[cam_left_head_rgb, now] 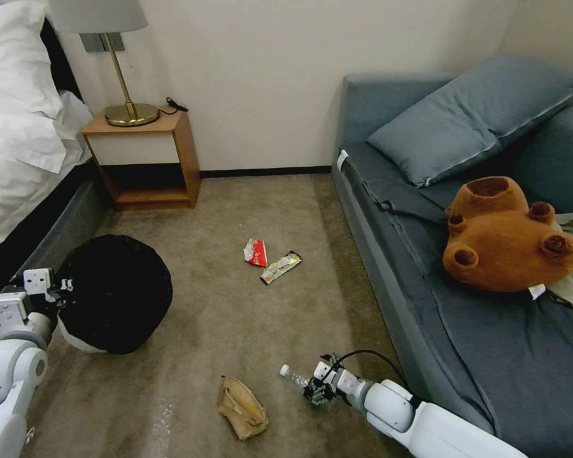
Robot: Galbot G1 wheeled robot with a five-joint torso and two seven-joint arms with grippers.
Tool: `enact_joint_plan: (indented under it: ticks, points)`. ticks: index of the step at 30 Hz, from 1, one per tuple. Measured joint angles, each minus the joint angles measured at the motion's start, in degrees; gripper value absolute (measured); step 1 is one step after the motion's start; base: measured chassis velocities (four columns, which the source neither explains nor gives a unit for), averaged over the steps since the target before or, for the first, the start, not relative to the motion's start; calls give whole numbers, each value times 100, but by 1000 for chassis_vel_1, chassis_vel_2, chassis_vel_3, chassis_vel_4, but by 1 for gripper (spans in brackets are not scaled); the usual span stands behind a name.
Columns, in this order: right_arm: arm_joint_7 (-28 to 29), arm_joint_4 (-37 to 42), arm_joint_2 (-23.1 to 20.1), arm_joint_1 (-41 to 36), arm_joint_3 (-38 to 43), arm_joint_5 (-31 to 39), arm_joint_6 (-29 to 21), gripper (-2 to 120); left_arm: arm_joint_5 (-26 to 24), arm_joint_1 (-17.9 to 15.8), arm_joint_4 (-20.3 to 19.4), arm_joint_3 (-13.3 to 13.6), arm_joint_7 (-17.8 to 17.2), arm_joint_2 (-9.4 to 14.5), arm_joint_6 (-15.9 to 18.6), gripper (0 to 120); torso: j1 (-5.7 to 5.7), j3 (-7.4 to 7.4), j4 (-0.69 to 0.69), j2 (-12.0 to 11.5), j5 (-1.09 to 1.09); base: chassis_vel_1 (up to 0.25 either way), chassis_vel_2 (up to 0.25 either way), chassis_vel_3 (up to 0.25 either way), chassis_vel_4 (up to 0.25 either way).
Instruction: Pick up the trash bin, then pick up the garbage on the floor and place it into the trash bin.
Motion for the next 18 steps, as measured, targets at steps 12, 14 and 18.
enact_joint_plan:
  ticks: [12,14,18]
  points:
    - [-130,-670,343,-38,126,-186,292,95,0,67,-45,9,14,3,-45,5,0,0,0,0,-1,0,0,0,0]
    - [-179,-949,519,-18,224,-239,418,82,0,69,-8,17,34,16,-77,5,0,-1,-1,1,-4,0,0,0,0]
    - [-249,-1187,680,-7,296,-314,555,69,-8,93,18,8,69,45,-114,5,-1,-2,-5,3,-10,0,0,0,0]
